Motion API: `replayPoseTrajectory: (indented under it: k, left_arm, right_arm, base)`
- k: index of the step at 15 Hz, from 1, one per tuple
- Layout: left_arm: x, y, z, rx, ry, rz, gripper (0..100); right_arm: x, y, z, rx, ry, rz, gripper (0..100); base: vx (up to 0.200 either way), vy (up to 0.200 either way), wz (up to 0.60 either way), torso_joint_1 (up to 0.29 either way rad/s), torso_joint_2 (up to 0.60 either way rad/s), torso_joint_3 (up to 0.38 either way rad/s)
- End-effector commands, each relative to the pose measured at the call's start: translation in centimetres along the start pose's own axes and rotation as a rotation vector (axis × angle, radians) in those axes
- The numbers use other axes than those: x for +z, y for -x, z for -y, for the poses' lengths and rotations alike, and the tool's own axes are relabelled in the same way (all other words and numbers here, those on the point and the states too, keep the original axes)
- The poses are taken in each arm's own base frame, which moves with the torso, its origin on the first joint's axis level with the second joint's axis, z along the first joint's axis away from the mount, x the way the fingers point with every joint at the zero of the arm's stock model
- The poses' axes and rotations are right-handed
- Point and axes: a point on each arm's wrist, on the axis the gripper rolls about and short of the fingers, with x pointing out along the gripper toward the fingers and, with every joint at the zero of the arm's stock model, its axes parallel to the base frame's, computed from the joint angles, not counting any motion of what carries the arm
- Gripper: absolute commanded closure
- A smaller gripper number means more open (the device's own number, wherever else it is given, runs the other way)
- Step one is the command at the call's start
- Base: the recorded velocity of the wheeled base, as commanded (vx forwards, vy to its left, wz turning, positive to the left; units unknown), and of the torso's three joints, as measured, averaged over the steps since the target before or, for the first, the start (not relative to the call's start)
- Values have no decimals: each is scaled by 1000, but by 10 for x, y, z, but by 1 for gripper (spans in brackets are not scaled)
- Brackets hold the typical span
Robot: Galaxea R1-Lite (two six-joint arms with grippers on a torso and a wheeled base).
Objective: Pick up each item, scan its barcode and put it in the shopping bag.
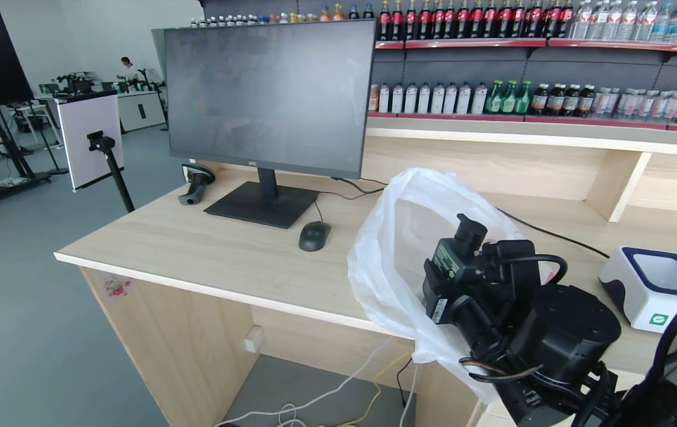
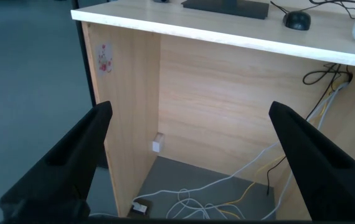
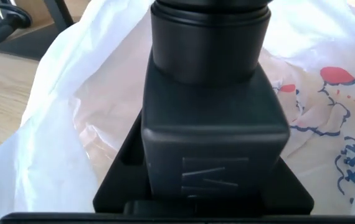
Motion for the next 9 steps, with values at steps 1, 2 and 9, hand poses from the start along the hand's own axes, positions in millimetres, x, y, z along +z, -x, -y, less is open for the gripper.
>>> replayPoseTrajectory:
  k: [1, 2, 9]
  left_arm:
    - [0, 0, 0, 0, 0, 0, 0]
    - [0, 0, 0, 0, 0, 0, 0]
    - [0, 0, 0, 0, 0, 0, 0]
  right_arm:
    - [0, 6, -7, 31, -1, -2, 100]
    - [-7, 4, -9, 34, 20, -19, 100]
    - [-27, 0, -11, 28, 63, -73, 100]
  base:
    - [0, 0, 0, 0, 0, 0]
    - [0, 0, 0, 0, 0, 0]
    - [0, 0, 0, 0, 0, 0]
